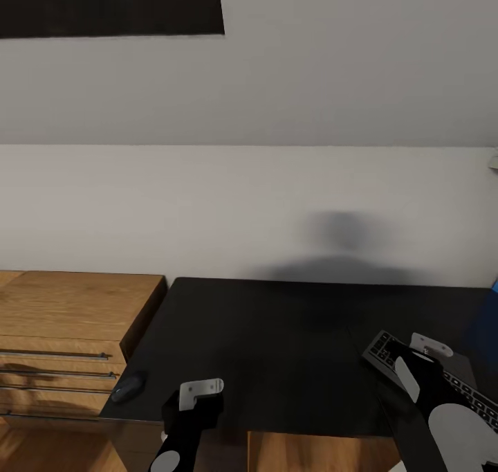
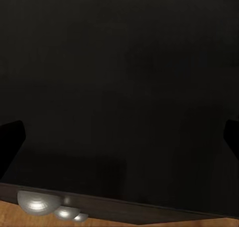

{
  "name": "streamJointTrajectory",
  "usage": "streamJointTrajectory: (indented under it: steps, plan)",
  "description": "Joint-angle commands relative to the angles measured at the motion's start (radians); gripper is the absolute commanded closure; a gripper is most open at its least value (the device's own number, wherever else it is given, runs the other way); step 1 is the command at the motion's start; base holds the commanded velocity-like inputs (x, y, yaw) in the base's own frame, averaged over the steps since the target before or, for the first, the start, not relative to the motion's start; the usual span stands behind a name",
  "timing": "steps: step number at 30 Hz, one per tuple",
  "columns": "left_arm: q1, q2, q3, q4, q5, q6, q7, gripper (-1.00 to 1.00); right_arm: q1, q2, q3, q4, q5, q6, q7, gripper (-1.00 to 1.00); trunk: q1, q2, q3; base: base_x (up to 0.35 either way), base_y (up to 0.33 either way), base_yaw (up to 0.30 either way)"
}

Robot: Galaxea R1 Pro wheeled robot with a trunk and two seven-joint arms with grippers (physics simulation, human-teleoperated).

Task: In the bedroom, organize the workspace by keeping the computer under the desk, ensuring the monitor is on the desk, placing the keyboard on the desk next to the monitor, placing the mouse on the desk next to the keyboard, moving the folder from the swivel chair onto the desk next to the mouse, stacking the notebook on top of the folder with the pen on top of the notebook, and positioning the swivel chair next to the desk.

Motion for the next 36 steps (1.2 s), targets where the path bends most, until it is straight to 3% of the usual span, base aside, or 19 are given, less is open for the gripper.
streamJointTrajectory:
  steps: [1, 36]
  plan:
    - [0.000, 0.000, -0.001, -0.002, 0.009, 0.002, 0.008, -1.00, 0.000, 0.000, 0.002, -0.002, -0.008, 0.004, -0.004, -1.00, 0.000, -0.001, -0.001, 0.000, 0.000, 0.000]
    - [0.000, -0.002, -0.016, 0.029, 0.005, 0.005, 0.007, -1.00, 0.000, -0.002, 0.001, -0.003, -0.004, 0.002, 0.000, -1.00, 0.000, -0.001, -0.001, 0.043, -0.045, 0.000]
